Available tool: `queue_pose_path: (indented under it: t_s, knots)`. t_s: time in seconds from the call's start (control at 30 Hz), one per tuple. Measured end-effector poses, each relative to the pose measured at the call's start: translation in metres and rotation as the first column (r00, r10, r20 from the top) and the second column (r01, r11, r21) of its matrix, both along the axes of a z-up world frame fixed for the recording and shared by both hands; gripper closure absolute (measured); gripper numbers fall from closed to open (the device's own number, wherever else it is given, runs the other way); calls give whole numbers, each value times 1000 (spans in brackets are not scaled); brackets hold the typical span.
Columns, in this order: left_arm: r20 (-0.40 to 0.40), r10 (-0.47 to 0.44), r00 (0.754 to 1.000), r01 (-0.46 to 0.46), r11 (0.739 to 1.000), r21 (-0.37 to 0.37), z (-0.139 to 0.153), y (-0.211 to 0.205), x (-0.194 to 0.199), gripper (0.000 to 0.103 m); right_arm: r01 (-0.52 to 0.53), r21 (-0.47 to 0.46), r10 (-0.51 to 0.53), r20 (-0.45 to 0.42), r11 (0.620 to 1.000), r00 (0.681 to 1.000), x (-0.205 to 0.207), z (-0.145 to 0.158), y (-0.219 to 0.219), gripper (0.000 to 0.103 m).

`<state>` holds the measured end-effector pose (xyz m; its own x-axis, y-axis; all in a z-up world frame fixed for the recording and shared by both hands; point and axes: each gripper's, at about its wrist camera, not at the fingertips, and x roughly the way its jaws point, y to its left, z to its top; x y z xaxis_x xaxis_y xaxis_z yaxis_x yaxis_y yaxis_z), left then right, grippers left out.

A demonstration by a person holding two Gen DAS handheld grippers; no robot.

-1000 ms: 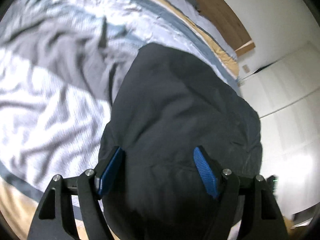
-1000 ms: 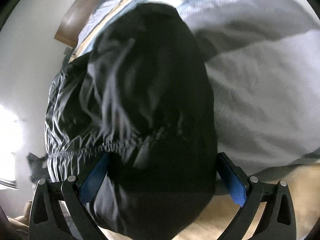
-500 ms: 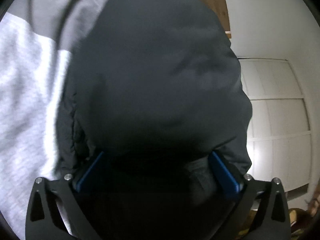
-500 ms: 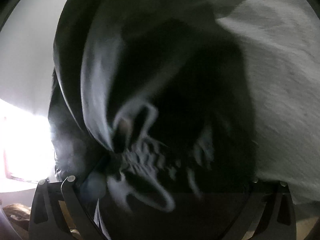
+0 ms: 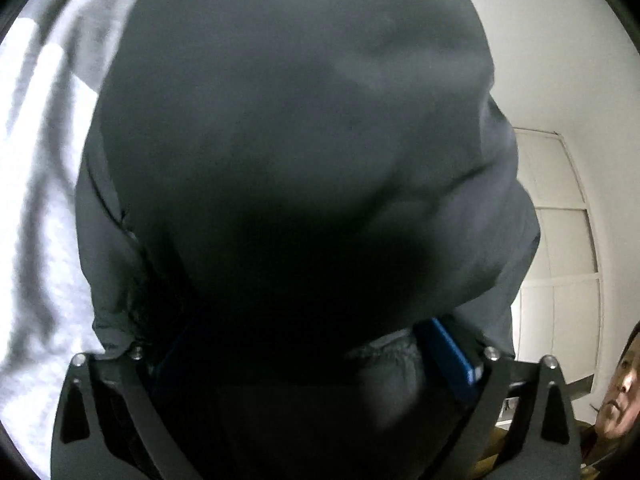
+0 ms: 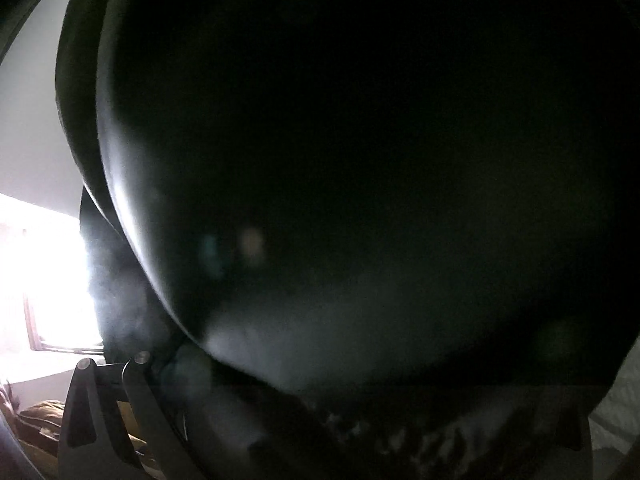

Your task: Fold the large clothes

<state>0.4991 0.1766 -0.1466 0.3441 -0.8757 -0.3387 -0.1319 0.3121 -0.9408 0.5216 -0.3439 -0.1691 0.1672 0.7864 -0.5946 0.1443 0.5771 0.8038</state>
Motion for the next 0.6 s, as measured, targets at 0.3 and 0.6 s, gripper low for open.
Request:
queue_pose_path:
  t_s: [0.3, 0.6]
  knots:
    - [53, 74, 996, -64, 984, -168, 22, -30, -23, 52, 22, 76, -28, 67, 997, 997, 9, 20, 23, 58]
    - [204, 75, 976, -10, 953, -302, 83, -34, -35, 68, -53, 58, 36, 268, 997, 963, 19, 104, 65, 73]
